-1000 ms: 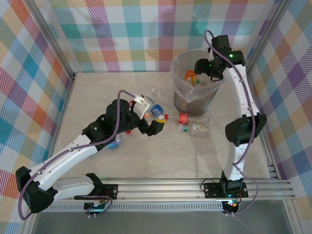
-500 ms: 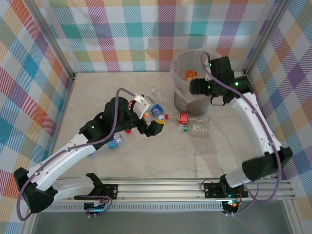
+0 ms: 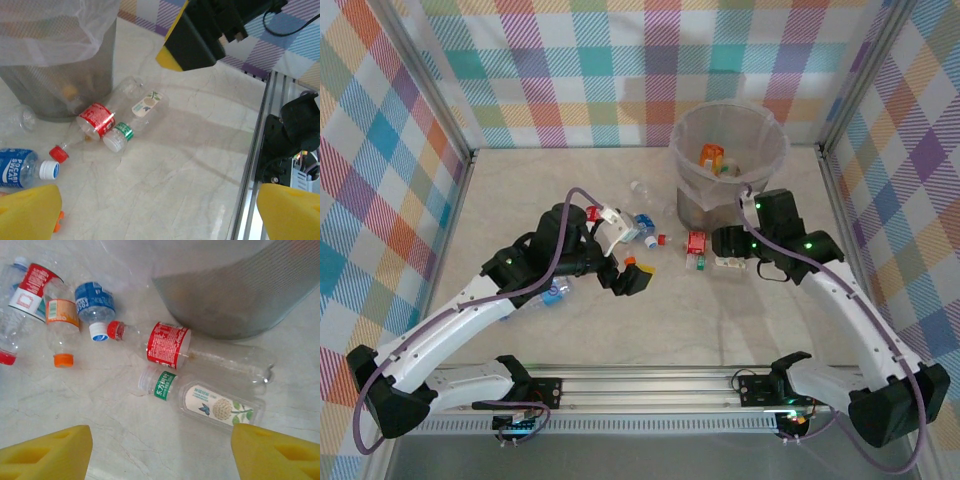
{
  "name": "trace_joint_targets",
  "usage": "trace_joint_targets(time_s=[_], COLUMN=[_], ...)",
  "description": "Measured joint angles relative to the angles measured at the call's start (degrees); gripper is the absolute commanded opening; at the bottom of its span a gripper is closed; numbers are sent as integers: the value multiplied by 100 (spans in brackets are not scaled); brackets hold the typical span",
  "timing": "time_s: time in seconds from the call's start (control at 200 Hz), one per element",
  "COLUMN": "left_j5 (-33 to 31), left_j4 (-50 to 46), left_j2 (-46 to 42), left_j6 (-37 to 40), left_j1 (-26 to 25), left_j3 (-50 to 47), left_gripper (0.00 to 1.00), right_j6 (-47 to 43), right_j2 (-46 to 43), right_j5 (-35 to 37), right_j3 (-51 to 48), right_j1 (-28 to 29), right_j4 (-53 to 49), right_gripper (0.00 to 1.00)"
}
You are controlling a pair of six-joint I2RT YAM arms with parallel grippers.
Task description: Put the plastic bottles in the bin
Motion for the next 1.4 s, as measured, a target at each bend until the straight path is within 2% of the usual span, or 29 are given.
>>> trace_joint_targets(time_s=[0.255,0.6,0.875,1.185,1.4], left_j5=[0,15,46,46,44], left_j4=[24,138,138,138,138], left_j2=[0,0,0,0,2], left_j6=[-44,-114,-129,-127,-127], left_j1=[0,-2,-2,-2,-4], left_j3=[-216,-315,-321,-321,-321], left_gripper=[100,100,100,100,100], right_j6=[63,168,160,205,501], right_j2=[352,1121,1700,1766,1587], right_j5=[-413,-636,-625,-610,-398], right_j3=[-1091,-1521,-1550,-1515,-1464], right_j1=[-315,-699,-758,-743,-315], right_j4=[1163,2179,2518,2529,1985], right_gripper=[83,86,86,85,85])
